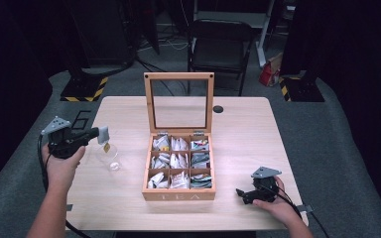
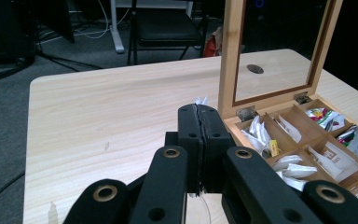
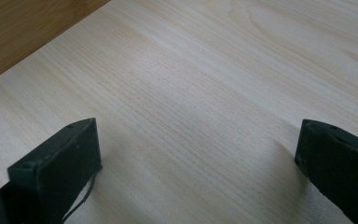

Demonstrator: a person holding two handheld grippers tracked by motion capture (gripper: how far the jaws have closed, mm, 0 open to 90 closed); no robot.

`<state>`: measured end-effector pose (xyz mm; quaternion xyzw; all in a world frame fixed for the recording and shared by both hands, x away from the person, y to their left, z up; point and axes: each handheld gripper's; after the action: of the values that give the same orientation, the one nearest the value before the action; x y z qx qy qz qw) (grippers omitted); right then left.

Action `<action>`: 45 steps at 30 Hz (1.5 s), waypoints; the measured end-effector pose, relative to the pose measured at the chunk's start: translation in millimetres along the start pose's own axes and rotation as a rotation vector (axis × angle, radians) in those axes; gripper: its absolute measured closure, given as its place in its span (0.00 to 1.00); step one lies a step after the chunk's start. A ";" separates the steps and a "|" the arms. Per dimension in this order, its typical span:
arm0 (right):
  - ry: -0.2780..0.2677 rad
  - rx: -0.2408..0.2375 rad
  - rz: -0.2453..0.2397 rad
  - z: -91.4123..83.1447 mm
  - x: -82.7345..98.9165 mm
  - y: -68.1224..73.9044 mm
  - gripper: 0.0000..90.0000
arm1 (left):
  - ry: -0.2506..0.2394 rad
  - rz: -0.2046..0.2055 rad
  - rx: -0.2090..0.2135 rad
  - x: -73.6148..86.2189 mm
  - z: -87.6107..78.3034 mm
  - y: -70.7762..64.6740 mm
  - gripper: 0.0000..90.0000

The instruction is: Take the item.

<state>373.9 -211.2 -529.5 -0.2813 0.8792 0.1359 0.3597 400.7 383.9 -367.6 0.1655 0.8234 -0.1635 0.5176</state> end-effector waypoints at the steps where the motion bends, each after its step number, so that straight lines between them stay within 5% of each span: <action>1: 0.001 -0.001 -0.002 -0.1 0.0 -0.2 0.00 | 0.001 -0.003 -0.002 2.0 1.4 0.7 0.99; 45: 0.001 -0.006 -0.003 -0.2 0.1 -0.4 0.00 | 0.078 -0.045 -0.022 62.3 21.8 6.0 0.99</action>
<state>374.0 -211.7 -529.4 -0.2839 0.8785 0.1377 0.3587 395.3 386.1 -433.6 0.1475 0.8481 -0.1594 0.4832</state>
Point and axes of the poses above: each handheld gripper's, and its own axes: z roughly forward along the jaws, x roughly out of its underside, y roughly to its left, and after that the axes turned 3 degrees about z, right-handed
